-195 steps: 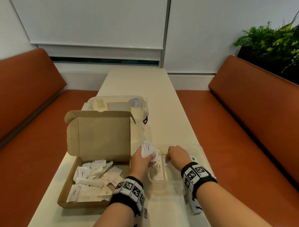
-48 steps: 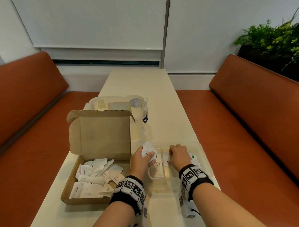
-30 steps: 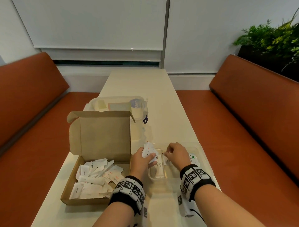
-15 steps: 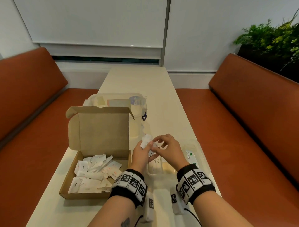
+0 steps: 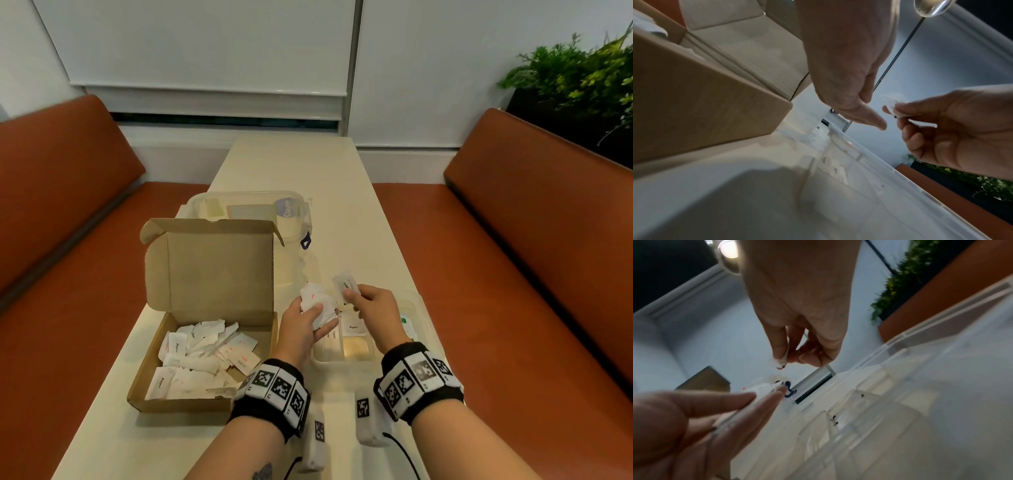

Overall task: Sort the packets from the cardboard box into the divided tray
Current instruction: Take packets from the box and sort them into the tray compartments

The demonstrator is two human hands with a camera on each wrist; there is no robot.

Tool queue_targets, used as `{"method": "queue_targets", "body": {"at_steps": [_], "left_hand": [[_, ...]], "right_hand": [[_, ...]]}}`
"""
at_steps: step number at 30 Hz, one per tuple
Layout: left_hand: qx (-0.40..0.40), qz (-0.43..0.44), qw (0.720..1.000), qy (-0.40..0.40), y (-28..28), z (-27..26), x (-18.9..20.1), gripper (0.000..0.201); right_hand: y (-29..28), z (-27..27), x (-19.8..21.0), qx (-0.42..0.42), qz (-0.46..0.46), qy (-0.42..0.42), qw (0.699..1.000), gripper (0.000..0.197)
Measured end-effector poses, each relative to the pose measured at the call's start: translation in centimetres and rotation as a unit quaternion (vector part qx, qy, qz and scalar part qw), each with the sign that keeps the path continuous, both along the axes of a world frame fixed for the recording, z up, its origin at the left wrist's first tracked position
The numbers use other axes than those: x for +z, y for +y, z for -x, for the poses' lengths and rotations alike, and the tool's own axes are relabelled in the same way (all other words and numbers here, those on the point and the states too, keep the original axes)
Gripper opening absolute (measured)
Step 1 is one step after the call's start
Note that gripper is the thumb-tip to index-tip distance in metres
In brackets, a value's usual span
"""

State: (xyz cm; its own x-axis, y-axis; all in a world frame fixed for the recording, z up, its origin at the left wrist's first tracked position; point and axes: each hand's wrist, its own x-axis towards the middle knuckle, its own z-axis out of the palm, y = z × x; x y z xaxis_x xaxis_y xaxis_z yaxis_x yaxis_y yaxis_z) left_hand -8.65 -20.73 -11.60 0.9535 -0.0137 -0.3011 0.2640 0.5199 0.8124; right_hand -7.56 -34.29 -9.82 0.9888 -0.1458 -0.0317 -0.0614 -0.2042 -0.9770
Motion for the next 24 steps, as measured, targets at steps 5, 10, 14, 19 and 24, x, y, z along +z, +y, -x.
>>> {"method": "queue_targets", "body": {"at_steps": [5,10,14,19,24], "left_hand": [[-0.009,-0.021,1.0,-0.003,-0.6,0.2,0.2,0.031],[-0.026,-0.048,0.997,-0.045,-1.1,0.7,0.6,0.032],[-0.028,-0.093,0.994,-0.049,-0.9,0.6,0.5,0.029],[-0.023,-0.133,0.99,-0.036,-0.3,0.3,-0.1,0.037],[0.016,-0.167,0.986,-0.022,0.1,0.0,-1.2,0.048]], "right_hand": [[-0.1,0.5,-0.2,-0.029,-0.106,0.001,0.994,0.005],[0.1,0.8,-0.5,-0.019,-0.145,0.041,0.988,0.011],[-0.1,0.9,-0.3,0.002,-0.115,0.033,0.993,0.008],[-1.0,-0.5,1.2,0.061,0.065,0.007,0.996,0.021],[-2.0,-1.2,0.8,0.074,0.209,0.049,0.974,0.005]]}}
